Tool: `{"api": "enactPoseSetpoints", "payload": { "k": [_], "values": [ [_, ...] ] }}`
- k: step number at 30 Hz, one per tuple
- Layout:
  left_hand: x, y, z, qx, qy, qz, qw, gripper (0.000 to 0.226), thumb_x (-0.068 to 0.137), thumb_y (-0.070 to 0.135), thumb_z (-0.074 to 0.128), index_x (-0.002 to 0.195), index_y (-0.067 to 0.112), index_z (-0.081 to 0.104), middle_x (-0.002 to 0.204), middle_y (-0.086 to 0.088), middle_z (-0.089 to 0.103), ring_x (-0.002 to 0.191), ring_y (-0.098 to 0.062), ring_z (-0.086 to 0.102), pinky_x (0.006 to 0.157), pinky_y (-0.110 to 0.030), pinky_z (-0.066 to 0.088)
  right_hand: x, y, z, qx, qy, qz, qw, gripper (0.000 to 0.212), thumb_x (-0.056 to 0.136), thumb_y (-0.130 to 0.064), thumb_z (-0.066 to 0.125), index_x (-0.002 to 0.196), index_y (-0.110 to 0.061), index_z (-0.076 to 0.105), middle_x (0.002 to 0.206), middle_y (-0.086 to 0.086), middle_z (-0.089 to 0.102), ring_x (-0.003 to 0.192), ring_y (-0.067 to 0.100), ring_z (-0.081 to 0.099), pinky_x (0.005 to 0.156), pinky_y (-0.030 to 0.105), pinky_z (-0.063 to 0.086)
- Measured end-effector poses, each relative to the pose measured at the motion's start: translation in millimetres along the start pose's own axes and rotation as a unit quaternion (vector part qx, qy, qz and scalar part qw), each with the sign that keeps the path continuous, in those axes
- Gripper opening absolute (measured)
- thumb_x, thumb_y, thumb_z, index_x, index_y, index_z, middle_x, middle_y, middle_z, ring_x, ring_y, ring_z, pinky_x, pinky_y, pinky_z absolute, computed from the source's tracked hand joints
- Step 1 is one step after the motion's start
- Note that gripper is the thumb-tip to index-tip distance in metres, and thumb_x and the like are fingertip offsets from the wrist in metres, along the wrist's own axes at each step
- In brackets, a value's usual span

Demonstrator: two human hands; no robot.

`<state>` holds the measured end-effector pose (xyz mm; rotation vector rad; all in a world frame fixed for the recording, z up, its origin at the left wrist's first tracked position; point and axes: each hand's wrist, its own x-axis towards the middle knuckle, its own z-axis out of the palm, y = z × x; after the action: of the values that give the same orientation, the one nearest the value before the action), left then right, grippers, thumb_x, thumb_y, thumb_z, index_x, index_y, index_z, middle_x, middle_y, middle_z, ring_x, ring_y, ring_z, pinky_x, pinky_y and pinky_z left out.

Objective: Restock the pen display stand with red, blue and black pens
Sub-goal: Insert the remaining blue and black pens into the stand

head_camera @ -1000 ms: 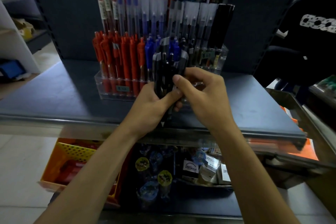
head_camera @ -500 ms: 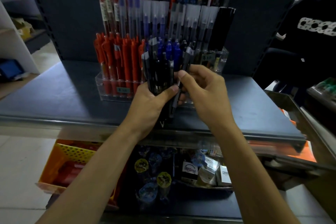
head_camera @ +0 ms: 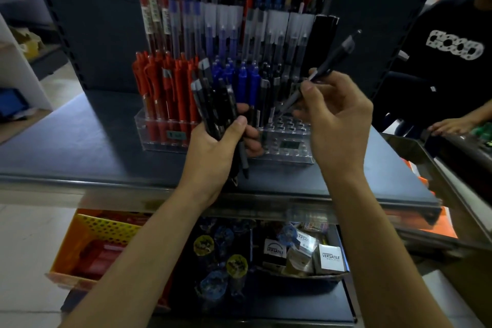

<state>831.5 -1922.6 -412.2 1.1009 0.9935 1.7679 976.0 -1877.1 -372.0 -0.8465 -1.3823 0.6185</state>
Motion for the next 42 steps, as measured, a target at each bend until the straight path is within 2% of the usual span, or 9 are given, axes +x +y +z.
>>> {"api": "enactPoseSetpoints", "payload": {
  "k": [3,7,10,14,17,21,28,35,42],
  "values": [
    [0.1,-0.4,-1.9,0.030,-0.002,0.006,1.000,0.014,0.098,0.015,0.052,0.109,0.017,0.061,0.065,0.001,0.054,0.053,-0.014,0.051,0.053,-0.030,0.048,2.6,7.5,4.9,-0.058,-0.009,-0.017,0.998,0.004,0.091,-0.017,0.066,0.091,-0.013,0.067,0.078,0.002,0.069,0.073,0.018,0.069,0.070,0.039,0.059],
    [-0.2,1.7,-1.4,-0.006,-0.014,-0.031,0.999,0.016,0.096,0.019,0.055,0.110,0.012,0.056,0.059,0.006,0.045,0.046,-0.009,0.038,0.041,-0.022,0.035,-1.7,18.8,14.1,-0.170,-0.070,-0.039,0.982,0.009,0.091,-0.024,0.067,0.091,-0.016,0.068,0.075,-0.006,0.067,0.069,0.010,0.063,0.065,0.027,0.053],
    [-0.6,3.2,-0.7,0.001,-0.016,-0.034,0.999,0.011,0.094,0.024,0.058,0.098,0.017,0.050,0.056,0.009,0.045,0.043,-0.008,0.034,0.039,-0.022,0.030,-7.4,25.9,17.8,-0.245,-0.068,-0.063,0.965,0.014,0.088,-0.034,0.067,0.093,-0.021,0.069,0.075,-0.014,0.064,0.081,0.016,0.065,0.079,0.041,0.053],
    [-2.4,2.9,-3.1,0.017,-0.057,-0.007,0.998,0.017,0.093,0.004,0.052,0.086,0.018,0.045,0.054,0.006,0.041,0.041,-0.009,0.030,0.039,-0.022,0.026,-10.8,23.6,19.0,-0.266,-0.056,-0.053,0.961,0.014,0.087,-0.034,0.069,0.095,-0.025,0.061,0.065,-0.024,0.054,0.086,0.018,0.065,0.089,0.050,0.047],
    [-2.6,2.0,-6.0,-0.028,-0.092,-0.013,0.995,0.006,0.082,0.006,0.041,0.084,0.010,0.038,0.065,-0.004,0.040,0.046,-0.012,0.030,0.041,-0.024,0.028,-12.2,23.8,17.2,-0.279,-0.058,-0.055,0.957,0.012,0.088,-0.037,0.068,0.087,-0.030,0.058,0.069,-0.020,0.058,0.087,0.016,0.064,0.093,0.041,0.041],
    [-3.6,1.4,-6.0,-0.026,-0.084,0.000,0.996,0.010,0.086,0.007,0.039,0.092,0.015,0.042,0.074,-0.005,0.048,0.050,-0.013,0.037,0.045,-0.026,0.033,-12.7,22.9,14.2,-0.319,-0.065,-0.037,0.945,0.014,0.090,-0.043,0.063,0.089,-0.029,0.062,0.081,-0.017,0.061,0.098,0.016,0.054,0.085,0.029,0.021],
    [-4.6,1.6,-1.9,0.016,-0.074,0.009,0.997,0.019,0.100,0.001,0.039,0.097,0.017,0.048,0.080,-0.001,0.056,0.057,-0.015,0.046,0.053,-0.028,0.042,-17.5,21.0,14.7,-0.364,-0.060,-0.073,0.926,0.013,0.091,-0.039,0.063,0.094,-0.027,0.067,0.096,-0.012,0.066,0.096,0.013,0.050,0.082,0.027,0.019],
    [-3.1,0.2,-1.2,0.034,-0.069,0.025,0.997,0.019,0.100,0.002,0.041,0.104,0.018,0.050,0.081,-0.001,0.059,0.060,-0.017,0.048,0.057,-0.028,0.045,-20.1,18.6,15.3,-0.401,-0.064,-0.025,0.914,0.021,0.088,-0.047,0.060,0.096,-0.030,0.069,0.109,-0.005,0.060,0.111,0.020,0.046,0.090,0.034,0.024],
    [-5.6,1.9,-2.2,0.055,-0.076,0.026,0.995,0.013,0.102,0.008,0.041,0.097,0.017,0.050,0.084,-0.002,0.059,0.064,-0.015,0.052,0.060,-0.028,0.046,-21.7,20.0,16.5,-0.363,-0.042,-0.044,0.930,0.020,0.093,-0.047,0.056,0.092,-0.030,0.067,0.099,-0.011,0.064,0.100,0.017,0.049,0.085,0.030,0.022]
  ]
}}
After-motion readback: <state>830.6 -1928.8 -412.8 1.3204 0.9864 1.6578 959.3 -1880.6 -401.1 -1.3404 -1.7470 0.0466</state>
